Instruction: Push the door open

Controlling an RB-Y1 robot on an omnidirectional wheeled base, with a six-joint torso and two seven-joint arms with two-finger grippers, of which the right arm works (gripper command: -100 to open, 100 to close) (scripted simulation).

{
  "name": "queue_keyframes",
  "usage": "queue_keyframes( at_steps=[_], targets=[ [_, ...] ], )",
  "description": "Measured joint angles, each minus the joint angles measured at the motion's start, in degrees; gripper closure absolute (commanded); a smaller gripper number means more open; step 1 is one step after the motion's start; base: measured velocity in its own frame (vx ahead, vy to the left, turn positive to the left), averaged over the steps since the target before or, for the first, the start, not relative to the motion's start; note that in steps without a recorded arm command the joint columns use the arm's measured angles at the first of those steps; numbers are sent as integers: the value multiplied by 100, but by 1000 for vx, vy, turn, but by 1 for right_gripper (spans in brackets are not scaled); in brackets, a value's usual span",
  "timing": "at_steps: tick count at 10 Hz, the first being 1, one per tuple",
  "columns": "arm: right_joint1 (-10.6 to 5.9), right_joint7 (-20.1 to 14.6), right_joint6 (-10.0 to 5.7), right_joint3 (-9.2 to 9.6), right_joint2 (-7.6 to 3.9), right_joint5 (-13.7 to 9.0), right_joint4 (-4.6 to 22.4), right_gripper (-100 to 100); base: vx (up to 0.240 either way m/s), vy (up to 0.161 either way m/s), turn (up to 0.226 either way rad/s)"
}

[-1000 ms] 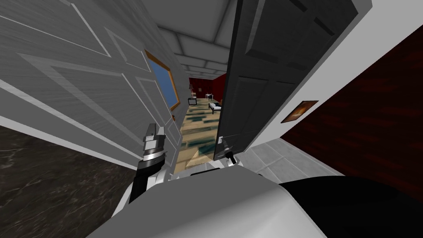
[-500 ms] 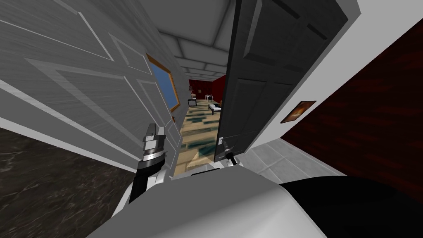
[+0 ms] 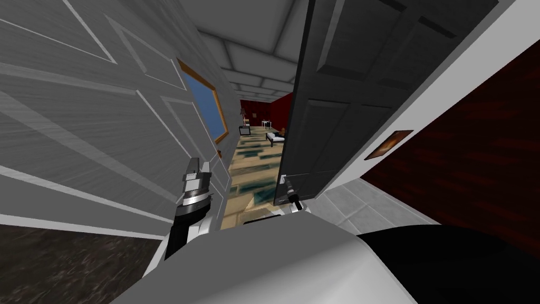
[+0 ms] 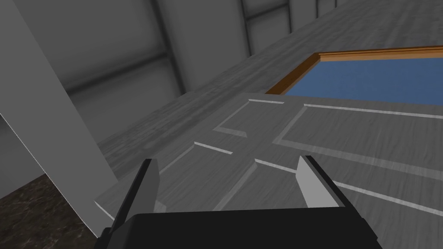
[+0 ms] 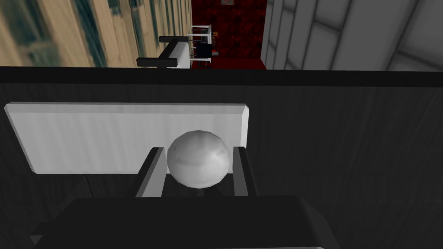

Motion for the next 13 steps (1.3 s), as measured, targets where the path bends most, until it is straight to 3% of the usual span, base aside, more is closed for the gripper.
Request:
queue_keyframes(
  at_steps=[4, 7, 8, 9, 11, 13],
  targets=[
    [22, 86, 80, -184, 2, -128, -49, 100, 193, 69, -54],
    [-90, 220, 3, -397, -27, -270, 185, 100, 203, 86, -53],
    [89, 198, 153, -411, -8, -282, -157, 100, 120, 39, -46],
    [62, 195, 200, -442, -24, -304, -162, 100, 43, -12, 18],
    [-154, 282, 25, -566, -71, -388, 240, 100, 139, 53, -60],
    [-76, 329, 42, -655, -62, -448, 209, 100, 195, 87, -71]
  ],
)
